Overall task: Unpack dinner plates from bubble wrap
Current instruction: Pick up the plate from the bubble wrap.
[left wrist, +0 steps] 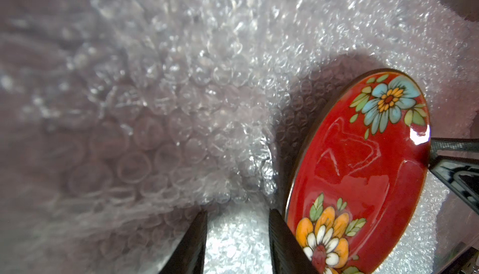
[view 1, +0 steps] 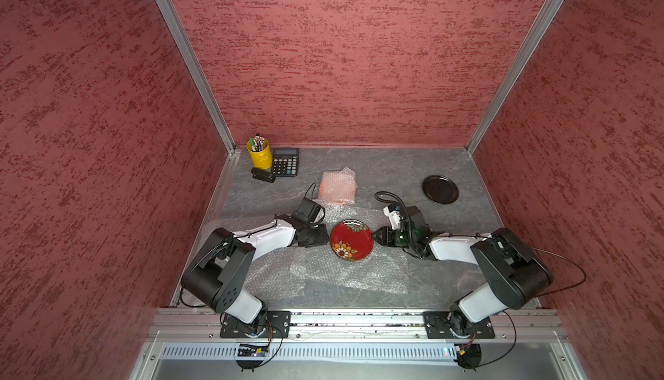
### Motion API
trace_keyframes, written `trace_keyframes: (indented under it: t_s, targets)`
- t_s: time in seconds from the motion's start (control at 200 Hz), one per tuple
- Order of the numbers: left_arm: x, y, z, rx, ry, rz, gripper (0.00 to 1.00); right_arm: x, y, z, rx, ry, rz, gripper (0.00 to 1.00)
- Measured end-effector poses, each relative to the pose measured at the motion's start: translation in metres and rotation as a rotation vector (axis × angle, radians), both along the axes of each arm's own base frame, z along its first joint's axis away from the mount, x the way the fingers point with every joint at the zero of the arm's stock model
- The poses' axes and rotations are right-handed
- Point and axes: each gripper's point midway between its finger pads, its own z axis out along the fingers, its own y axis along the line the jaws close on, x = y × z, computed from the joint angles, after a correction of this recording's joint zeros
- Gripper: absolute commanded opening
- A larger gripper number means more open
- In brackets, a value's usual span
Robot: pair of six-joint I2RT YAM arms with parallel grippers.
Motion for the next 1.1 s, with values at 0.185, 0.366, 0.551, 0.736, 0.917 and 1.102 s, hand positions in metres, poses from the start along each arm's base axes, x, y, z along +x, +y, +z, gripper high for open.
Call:
trace_keyframes:
  t_s: [0.185, 0.366, 0.551, 0.736, 0.917, 1.102]
  targets:
    - [-0.002, 0.002, -0.001, 0.032, 0.000, -0.001, 0.41, 0.001, 0.003, -0.005, 0.005, 0.013, 0.011, 0.25]
    - [-0.002, 0.002, -0.001, 0.044, -0.003, -0.001, 0.41, 0.001, 0.007, -0.006, 0.025, 0.019, 0.025, 0.13]
    - [-0.002, 0.003, -0.001, 0.048, -0.003, 0.004, 0.41, 0.003, 0.011, 0.000, 0.053, 0.012, 0.029, 0.01]
    - [-0.001, 0.004, -0.001, 0.059, -0.010, 0.008, 0.40, 0.003, 0.012, 0.000, 0.057, 0.015, 0.027, 0.00]
    - [-0.002, 0.005, -0.002, 0.068, -0.011, 0.013, 0.41, 0.005, 0.011, 0.008, 0.088, 0.006, 0.025, 0.00]
    - [-0.002, 0.006, -0.002, 0.075, -0.014, 0.018, 0.41, 0.010, -0.002, 0.022, 0.135, -0.013, -0.008, 0.00]
